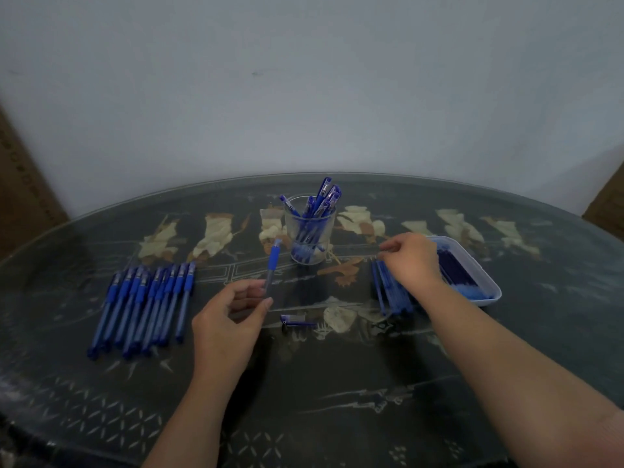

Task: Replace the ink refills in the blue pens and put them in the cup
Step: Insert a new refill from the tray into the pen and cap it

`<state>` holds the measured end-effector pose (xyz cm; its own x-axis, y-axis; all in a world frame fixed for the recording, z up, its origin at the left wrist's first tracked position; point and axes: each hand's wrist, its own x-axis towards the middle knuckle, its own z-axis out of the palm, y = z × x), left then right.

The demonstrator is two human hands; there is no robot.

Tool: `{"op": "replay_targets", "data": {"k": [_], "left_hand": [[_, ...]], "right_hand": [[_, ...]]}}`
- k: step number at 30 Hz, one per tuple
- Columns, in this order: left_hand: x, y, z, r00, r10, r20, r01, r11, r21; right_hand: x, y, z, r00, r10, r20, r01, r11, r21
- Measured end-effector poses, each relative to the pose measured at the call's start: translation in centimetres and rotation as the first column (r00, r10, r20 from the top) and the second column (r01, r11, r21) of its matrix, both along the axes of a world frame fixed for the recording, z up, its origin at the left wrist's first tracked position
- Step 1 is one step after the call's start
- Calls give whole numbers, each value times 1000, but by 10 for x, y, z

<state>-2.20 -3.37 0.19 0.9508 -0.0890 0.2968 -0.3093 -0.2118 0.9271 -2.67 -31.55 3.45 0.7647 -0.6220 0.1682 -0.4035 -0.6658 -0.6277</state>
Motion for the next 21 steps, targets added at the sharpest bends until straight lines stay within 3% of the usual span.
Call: {"op": "replay_targets", "data": {"k": [3,12,21], "left_hand": [[-1,0,0,1000,2,-9,-2,1000,4],[0,-1,-2,999,5,-35,-5,1000,-5],[2,-2,-2,1000,6,-26,-6,1000,-12]], "right_hand": [[-15,-14,8,991,-93,100,91,996,27],[-35,-39,6,984,-175,32,177,984,-36],[-43,-50,-8,960,-178,-216,174,984,-38]]}}
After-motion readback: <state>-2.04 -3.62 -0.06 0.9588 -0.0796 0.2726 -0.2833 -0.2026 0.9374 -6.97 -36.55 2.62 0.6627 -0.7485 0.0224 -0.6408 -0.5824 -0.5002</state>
